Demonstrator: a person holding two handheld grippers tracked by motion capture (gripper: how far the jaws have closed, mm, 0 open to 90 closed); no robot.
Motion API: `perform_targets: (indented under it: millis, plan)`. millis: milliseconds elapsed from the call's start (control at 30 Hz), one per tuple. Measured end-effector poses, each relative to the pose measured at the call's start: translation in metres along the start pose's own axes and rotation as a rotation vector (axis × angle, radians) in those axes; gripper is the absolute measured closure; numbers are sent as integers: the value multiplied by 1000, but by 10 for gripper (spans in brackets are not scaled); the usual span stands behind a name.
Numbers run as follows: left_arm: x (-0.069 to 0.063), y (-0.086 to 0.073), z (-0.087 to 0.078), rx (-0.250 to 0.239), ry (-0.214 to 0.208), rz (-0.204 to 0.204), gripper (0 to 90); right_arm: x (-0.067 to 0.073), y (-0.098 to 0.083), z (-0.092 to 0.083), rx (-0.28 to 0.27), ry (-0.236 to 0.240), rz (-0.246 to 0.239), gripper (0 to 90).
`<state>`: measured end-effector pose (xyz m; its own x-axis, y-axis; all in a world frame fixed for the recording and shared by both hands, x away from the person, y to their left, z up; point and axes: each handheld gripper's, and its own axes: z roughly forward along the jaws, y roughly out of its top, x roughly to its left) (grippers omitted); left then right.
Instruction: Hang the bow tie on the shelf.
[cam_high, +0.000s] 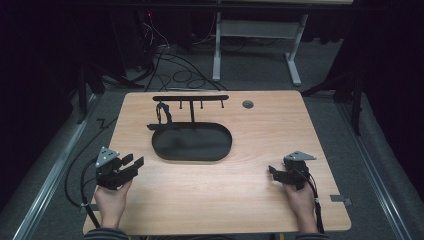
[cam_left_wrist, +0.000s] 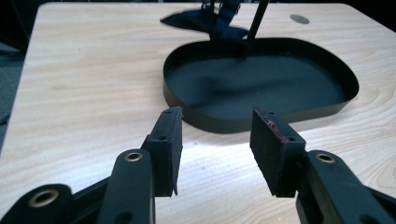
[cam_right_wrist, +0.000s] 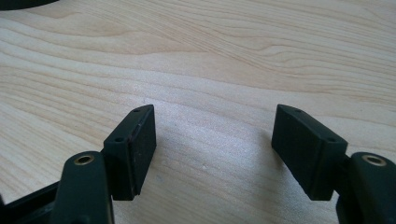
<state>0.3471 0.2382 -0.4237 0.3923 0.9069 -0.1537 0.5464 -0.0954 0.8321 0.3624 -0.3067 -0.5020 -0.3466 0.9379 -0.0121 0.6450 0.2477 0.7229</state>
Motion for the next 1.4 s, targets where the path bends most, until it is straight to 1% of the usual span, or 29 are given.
perform_targets:
  millis: [200,300,433,633,700,833,900,1000,1067,1100,1200,1300,1400]
  plan:
    - [0,-10,6,22,9,-2,541,0,0,0,0,0,-1,322]
    - [0,-17,10,37,4,-9,537,0,0,0,0,0,-2,322]
    - [-1,-26,17,56,13,-10,530,0,0,0,0,-1,-2,322]
    - [-3,-37,28,90,22,-1,518,0,0,0,0,0,-2,322]
    - [-4,-41,34,98,30,5,515,0,0,0,0,-1,-1,322]
    - [-7,-48,43,123,50,35,506,0,0,0,0,0,-1,322]
    - [-8,-52,47,134,69,50,497,0,0,0,0,0,-1,322]
    - [-9,-58,54,137,105,58,472,0,0,0,0,-1,1,322]
    - [-9,-61,58,154,116,64,461,0,0,0,0,0,1,322]
    - [-10,-63,60,147,130,81,451,0,0,0,0,0,1,322]
    - [-10,-64,60,143,135,75,433,0,0,0,0,-2,-2,322]
    - [-10,-64,61,146,123,77,400,0,0,0,0,-1,0,323]
    - [-11,-64,61,150,123,80,372,0,0,0,-1,-2,1,323]
